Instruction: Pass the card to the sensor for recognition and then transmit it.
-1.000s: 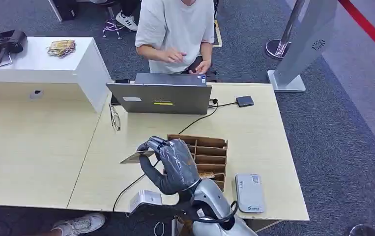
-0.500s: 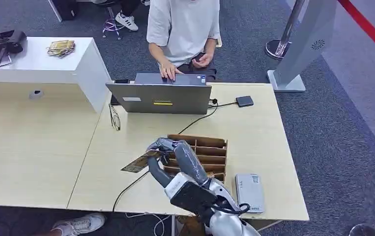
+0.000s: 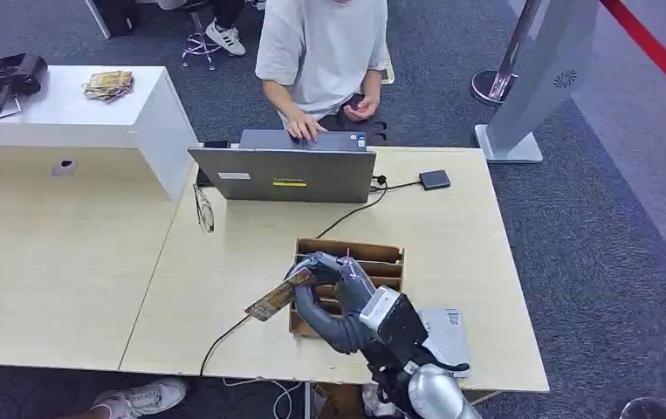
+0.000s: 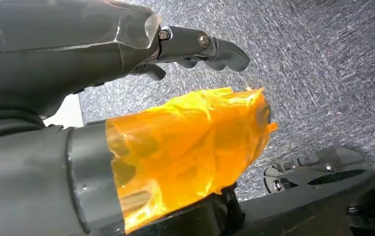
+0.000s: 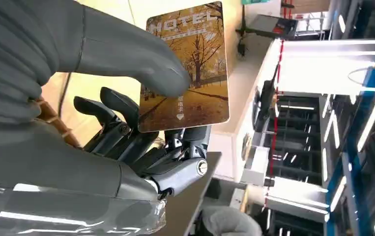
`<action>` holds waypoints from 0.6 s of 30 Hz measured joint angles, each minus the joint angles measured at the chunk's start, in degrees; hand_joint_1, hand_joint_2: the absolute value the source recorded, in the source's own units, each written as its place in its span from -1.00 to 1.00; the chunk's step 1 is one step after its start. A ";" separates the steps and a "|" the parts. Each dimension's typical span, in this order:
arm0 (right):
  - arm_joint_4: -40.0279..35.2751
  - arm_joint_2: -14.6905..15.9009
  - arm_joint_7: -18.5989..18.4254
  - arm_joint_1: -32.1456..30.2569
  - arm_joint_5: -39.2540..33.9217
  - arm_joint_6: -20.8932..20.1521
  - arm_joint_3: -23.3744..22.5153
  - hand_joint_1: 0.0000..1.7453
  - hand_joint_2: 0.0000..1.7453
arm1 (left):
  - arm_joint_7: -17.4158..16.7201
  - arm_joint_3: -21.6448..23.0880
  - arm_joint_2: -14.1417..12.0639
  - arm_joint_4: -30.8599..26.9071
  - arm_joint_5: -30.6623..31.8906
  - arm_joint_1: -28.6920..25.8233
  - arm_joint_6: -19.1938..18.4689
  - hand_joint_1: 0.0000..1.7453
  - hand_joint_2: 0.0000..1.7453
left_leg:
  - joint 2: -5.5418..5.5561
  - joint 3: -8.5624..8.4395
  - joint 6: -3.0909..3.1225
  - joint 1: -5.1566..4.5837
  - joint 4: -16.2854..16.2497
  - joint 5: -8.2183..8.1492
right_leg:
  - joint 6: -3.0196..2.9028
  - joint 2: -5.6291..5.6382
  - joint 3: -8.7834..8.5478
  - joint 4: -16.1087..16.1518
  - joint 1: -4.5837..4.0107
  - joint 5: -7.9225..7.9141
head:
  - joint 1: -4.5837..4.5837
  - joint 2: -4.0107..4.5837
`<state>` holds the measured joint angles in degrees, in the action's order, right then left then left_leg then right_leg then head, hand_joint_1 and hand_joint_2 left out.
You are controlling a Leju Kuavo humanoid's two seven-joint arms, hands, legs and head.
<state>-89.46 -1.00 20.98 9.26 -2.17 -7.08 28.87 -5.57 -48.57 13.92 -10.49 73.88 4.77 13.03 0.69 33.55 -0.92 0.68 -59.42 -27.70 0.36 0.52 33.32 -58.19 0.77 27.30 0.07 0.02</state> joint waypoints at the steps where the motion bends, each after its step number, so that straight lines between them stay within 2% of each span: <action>1: 0.07 0.22 0.09 -0.47 -0.94 -0.59 -0.50 1.00 1.00 | 0.00 -0.04 0.00 0.00 -0.02 -0.01 0.07 -1.00 -1.00 | 0.00 0.00 0.00 0.00 0.00 0.00 | 0.00 0.00 0.00 0.00 0.00 0.00 | 0.00 0.00; 8: 1.36 1.62 0.55 -5.15 -5.86 -3.93 -4.50 1.00 1.00 | 0.00 -0.50 0.00 0.00 -0.61 -0.06 0.57 -1.00 -1.00 | 0.00 0.01 0.03 0.00 0.00 -0.03 | 0.01 -0.01 0.00 0.02 0.00 0.01 | 0.00 0.00; 18: 3.95 2.82 1.00 -8.93 -6.84 -3.76 -8.54 1.00 1.00 | 0.00 -1.11 0.00 0.00 -0.70 -0.22 0.92 -1.00 -1.00 | -0.01 0.01 0.03 0.00 0.00 -0.03 | 0.01 0.00 0.00 0.02 0.00 0.01 | 0.00 0.00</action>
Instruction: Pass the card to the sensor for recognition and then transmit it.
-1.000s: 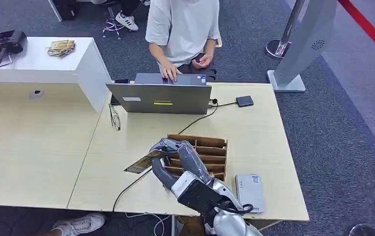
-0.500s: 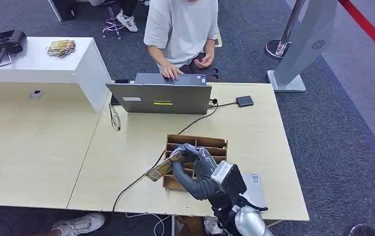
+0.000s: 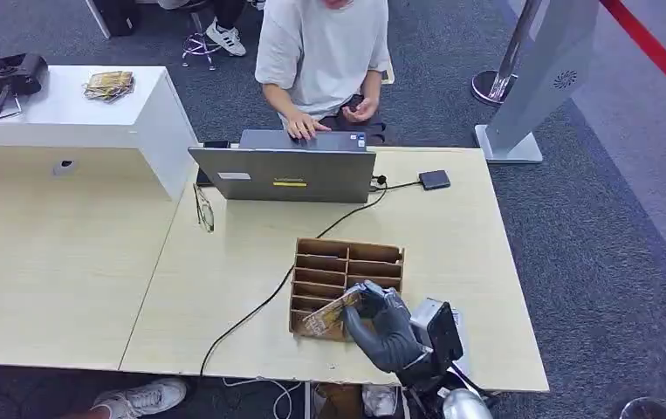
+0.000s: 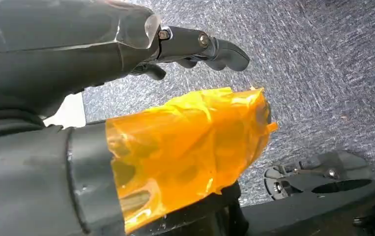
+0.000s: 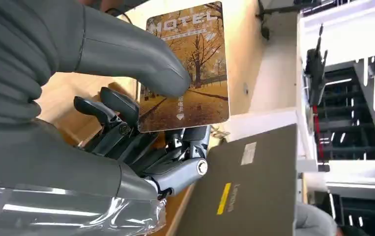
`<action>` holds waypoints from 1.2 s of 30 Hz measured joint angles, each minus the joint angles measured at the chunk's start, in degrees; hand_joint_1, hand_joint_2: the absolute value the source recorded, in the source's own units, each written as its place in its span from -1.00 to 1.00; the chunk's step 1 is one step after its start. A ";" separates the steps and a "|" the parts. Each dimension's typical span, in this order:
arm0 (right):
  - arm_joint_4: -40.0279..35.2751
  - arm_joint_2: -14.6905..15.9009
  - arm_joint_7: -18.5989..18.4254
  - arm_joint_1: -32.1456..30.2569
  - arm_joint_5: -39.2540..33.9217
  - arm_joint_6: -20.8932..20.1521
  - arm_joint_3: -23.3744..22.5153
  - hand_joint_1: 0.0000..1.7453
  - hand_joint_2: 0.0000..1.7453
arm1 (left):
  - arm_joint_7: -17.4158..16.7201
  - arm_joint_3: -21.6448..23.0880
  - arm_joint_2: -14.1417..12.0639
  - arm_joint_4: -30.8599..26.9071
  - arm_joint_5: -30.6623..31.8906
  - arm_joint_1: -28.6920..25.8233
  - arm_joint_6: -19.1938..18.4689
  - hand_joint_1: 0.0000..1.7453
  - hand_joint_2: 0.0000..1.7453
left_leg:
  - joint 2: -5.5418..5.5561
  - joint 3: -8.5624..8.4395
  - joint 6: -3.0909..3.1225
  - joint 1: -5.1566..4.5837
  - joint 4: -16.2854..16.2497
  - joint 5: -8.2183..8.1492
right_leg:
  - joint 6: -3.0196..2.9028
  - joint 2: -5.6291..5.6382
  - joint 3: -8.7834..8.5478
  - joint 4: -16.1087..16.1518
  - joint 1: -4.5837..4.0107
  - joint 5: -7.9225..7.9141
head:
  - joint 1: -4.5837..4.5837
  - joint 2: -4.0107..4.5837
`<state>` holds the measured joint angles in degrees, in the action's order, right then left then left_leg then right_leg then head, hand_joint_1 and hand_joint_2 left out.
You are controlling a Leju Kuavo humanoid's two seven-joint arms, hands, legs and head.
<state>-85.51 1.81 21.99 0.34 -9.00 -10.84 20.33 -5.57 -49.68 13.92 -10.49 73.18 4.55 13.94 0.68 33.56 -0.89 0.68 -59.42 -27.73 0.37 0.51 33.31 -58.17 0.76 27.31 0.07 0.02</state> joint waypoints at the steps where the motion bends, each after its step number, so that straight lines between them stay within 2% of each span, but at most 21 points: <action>1: 0.20 0.04 0.00 -0.15 -0.16 -0.02 -0.29 1.00 1.00 | 0.00 -0.04 0.00 0.00 0.00 -0.01 0.02 -1.00 -1.00 | 0.00 0.00 0.00 0.00 0.00 0.00 | 0.00 0.00 0.00 0.00 0.00 0.00 | 0.00 0.00; 23: 2.45 0.66 -0.02 -2.21 -3.65 -1.46 -6.14 1.00 1.00 | 0.02 -0.26 0.00 0.00 -0.02 -0.06 0.09 -1.00 -1.00 | 0.00 0.00 0.00 -0.01 0.00 0.00 | 0.00 0.00 0.00 0.01 0.00 0.00 | 0.00 0.00; 36: 4.72 2.38 0.00 -3.80 -3.41 -1.79 -10.60 1.00 1.00 | 0.02 -0.33 -0.02 0.00 -0.31 -0.09 0.13 -1.00 -1.00 | 0.00 0.00 0.01 -0.01 0.00 0.00 | 0.00 0.00 0.00 0.02 0.00 0.00 | 0.00 0.00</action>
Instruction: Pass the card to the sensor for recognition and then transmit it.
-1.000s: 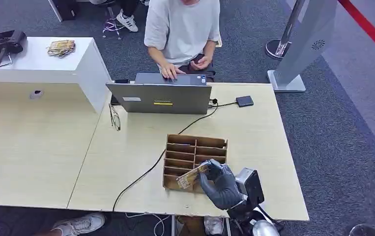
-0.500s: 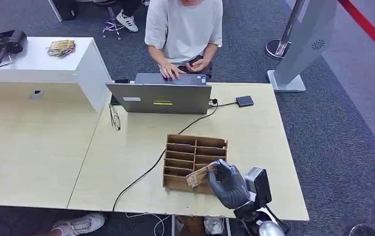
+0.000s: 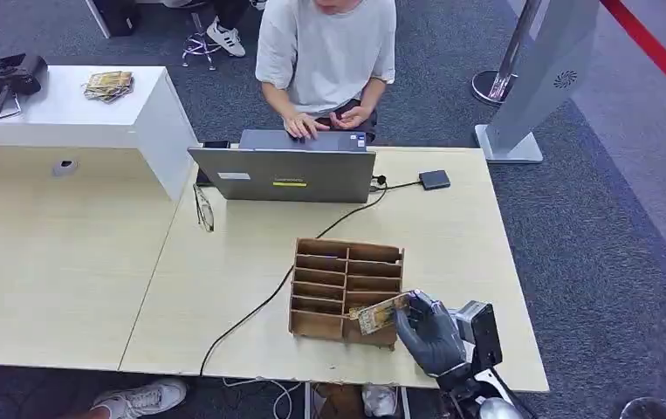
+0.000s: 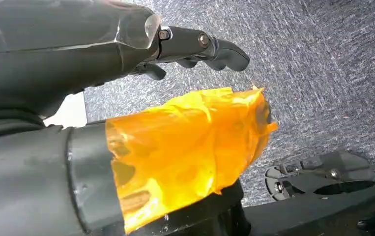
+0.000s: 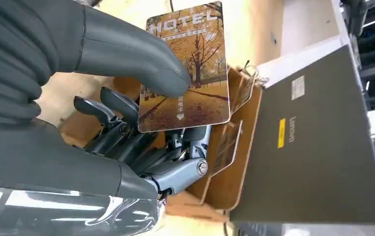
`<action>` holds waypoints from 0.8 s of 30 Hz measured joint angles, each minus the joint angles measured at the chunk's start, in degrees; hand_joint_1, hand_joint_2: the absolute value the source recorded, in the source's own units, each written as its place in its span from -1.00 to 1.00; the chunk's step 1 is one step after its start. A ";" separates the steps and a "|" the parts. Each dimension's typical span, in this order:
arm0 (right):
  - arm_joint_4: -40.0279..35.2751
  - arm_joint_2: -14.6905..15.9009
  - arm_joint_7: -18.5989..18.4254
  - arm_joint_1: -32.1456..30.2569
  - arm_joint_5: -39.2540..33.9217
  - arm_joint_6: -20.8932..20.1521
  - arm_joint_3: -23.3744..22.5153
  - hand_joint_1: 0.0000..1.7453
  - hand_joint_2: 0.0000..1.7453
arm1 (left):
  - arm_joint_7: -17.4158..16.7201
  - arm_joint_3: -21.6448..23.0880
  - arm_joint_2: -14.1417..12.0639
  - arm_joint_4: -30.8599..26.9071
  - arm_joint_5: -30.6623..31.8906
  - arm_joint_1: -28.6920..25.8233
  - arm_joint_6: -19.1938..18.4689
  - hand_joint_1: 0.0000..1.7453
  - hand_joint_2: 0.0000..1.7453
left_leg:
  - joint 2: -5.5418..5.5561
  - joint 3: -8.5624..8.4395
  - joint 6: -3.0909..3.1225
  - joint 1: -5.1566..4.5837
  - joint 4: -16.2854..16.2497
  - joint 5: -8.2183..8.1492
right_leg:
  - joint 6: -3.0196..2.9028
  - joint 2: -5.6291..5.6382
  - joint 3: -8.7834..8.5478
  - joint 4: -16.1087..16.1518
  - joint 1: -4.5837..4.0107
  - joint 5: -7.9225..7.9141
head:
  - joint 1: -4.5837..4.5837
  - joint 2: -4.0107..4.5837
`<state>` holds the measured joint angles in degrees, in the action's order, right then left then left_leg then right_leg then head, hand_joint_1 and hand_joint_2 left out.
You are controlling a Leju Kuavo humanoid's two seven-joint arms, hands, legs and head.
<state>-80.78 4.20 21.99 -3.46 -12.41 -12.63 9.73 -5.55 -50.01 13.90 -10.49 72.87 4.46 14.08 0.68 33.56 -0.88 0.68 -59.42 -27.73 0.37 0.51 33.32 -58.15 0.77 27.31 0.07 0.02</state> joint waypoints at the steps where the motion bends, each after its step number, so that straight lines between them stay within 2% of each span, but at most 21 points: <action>1: 0.13 0.13 0.00 -0.07 0.02 0.00 -0.22 1.00 1.00 | 0.00 0.00 0.00 0.00 0.00 0.00 0.00 -1.00 -1.00 | 0.00 0.00 0.00 0.00 0.00 0.00 | 0.00 0.00 0.00 0.00 0.00 0.00 | 0.00 0.00; 11: 0.79 0.81 0.02 -0.44 0.44 0.02 -2.16 1.00 1.00 | 0.00 0.00 0.00 0.00 0.00 -0.01 0.00 -1.00 -1.00 | 0.00 0.00 0.00 0.00 0.00 0.00 | 0.00 0.00 0.00 0.00 0.00 0.00 | 0.00 0.00; 17: 0.88 1.22 0.02 -0.59 3.21 1.27 -4.17 1.00 1.00 | 0.00 -0.02 0.00 0.00 -0.02 -0.01 -0.02 -1.00 -1.00 | 0.00 0.00 0.00 0.00 0.00 0.00 | 0.00 0.00 0.00 0.00 0.00 0.00 | 0.00 0.00; 24: 1.16 3.00 -0.37 -0.51 5.84 1.99 -7.22 1.00 1.00 | 0.17 -0.02 0.00 0.00 0.04 -0.01 -0.07 -1.00 -1.00 | 0.01 0.01 0.00 -0.01 0.00 0.00 | 0.00 0.00 0.00 0.01 0.01 0.00 | 0.00 0.00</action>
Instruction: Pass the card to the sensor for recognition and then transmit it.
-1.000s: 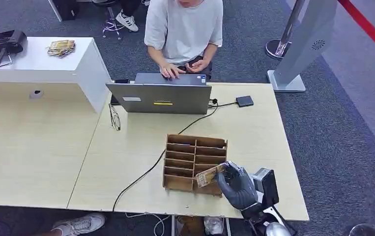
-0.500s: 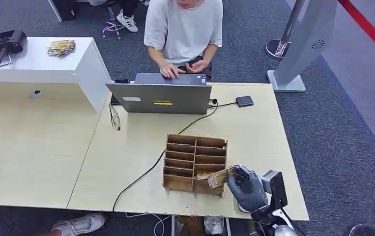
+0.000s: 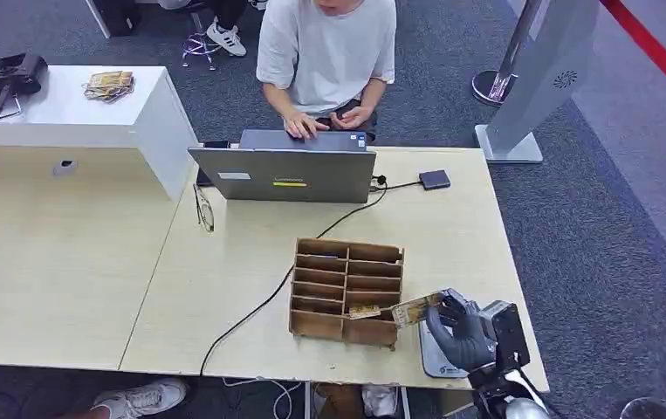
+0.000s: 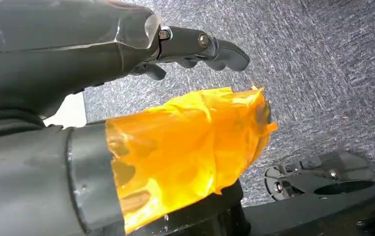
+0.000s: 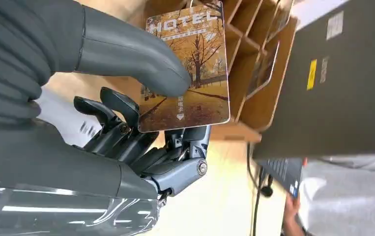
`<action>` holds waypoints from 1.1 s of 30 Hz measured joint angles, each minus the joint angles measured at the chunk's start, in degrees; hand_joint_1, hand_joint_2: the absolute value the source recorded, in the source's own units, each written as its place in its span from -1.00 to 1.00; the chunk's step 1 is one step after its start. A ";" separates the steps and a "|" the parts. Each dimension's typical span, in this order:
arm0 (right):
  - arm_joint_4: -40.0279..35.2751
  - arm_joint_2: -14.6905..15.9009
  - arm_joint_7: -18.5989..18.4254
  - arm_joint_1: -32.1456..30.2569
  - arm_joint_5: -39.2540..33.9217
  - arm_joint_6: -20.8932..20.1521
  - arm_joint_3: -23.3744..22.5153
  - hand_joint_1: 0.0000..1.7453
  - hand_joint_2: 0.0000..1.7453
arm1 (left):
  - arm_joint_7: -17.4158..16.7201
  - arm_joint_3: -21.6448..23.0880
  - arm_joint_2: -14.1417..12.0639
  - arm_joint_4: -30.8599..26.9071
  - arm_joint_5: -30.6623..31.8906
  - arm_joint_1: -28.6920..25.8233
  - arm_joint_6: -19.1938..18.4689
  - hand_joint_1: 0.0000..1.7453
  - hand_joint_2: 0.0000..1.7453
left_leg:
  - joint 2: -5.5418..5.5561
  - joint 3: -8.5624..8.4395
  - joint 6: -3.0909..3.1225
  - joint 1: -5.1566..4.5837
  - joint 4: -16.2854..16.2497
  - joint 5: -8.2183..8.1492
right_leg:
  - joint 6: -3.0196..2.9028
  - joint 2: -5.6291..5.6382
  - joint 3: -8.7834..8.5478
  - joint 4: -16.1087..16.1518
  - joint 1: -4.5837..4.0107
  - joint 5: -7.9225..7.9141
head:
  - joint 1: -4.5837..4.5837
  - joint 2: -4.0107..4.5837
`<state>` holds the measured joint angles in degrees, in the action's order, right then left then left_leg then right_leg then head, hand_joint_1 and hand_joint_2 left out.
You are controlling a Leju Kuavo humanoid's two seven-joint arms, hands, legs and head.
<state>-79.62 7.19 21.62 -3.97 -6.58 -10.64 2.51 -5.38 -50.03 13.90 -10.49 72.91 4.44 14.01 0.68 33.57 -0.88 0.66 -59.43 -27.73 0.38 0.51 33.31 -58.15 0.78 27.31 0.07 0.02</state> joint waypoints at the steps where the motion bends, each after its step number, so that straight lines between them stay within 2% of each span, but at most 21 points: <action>1: 0.17 0.24 -0.11 0.04 0.22 0.00 -0.46 1.00 1.00 | 0.00 0.00 0.00 0.00 0.09 0.00 -0.02 -1.00 -1.00 | 0.00 0.00 0.00 0.00 0.00 0.00 | 0.00 0.00 0.00 0.00 0.00 0.00 | 0.02 0.00; 12: 4.39 3.28 -0.87 1.77 3.28 -2.84 -4.06 1.00 1.00 | 0.00 0.00 -0.07 0.00 0.48 0.01 -0.22 -1.00 -1.00 | -0.01 -0.01 0.00 0.00 -0.01 0.00 | 0.00 0.01 0.00 0.00 0.00 0.00 | 0.02 0.00; 20: 8.28 7.56 -1.11 3.26 5.37 -6.29 -4.92 1.00 1.00 | 0.70 0.00 -0.28 0.00 0.98 -0.03 -0.85 -1.00 -1.00 | 0.04 0.03 0.01 -0.01 -0.02 -0.01 | 0.01 -0.03 0.00 0.01 0.01 0.00 | 0.00 0.00; 27: 9.40 9.79 -1.09 4.32 6.60 -6.84 -5.00 1.00 1.00 | 0.81 0.00 -0.31 0.00 0.98 -0.02 -0.90 -1.00 -1.00 | 0.04 0.03 0.02 -0.01 -0.02 -0.01 | 0.01 -0.02 0.00 0.01 0.01 0.00 | 0.02 0.00; 33: 9.44 10.44 -1.09 4.62 7.21 -7.23 -4.92 1.00 1.00 | 0.83 0.00 -0.31 0.00 0.98 -0.02 -0.90 -1.00 -1.00 | 0.04 0.03 0.02 -0.01 -0.02 -0.01 | 0.01 -0.02 0.00 0.01 0.00 0.00 | 0.00 0.00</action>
<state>-70.18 17.64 20.52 0.64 0.63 -17.88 -2.40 -4.55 -50.03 13.60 -10.49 73.90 4.42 13.11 0.72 33.60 -0.86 0.66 -59.45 -27.75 0.38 0.49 33.31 -58.14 0.78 27.31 0.07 0.02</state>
